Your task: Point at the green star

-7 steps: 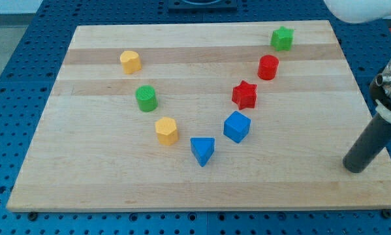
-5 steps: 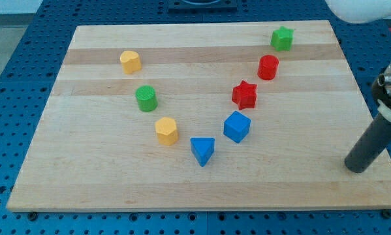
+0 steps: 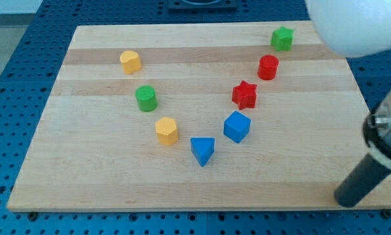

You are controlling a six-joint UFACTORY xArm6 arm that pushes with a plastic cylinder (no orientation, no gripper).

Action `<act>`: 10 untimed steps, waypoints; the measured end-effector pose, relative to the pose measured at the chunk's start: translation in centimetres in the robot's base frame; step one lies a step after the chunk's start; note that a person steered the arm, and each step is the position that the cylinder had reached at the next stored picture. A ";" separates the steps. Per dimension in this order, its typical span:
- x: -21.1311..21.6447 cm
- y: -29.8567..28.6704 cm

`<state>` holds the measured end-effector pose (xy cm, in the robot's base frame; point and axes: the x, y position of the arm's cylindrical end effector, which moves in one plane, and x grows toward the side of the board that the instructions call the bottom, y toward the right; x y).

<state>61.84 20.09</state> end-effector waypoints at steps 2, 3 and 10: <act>-5.4 -10.8; -0.4 -14.3; -24.6 -32.6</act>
<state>37.21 -12.55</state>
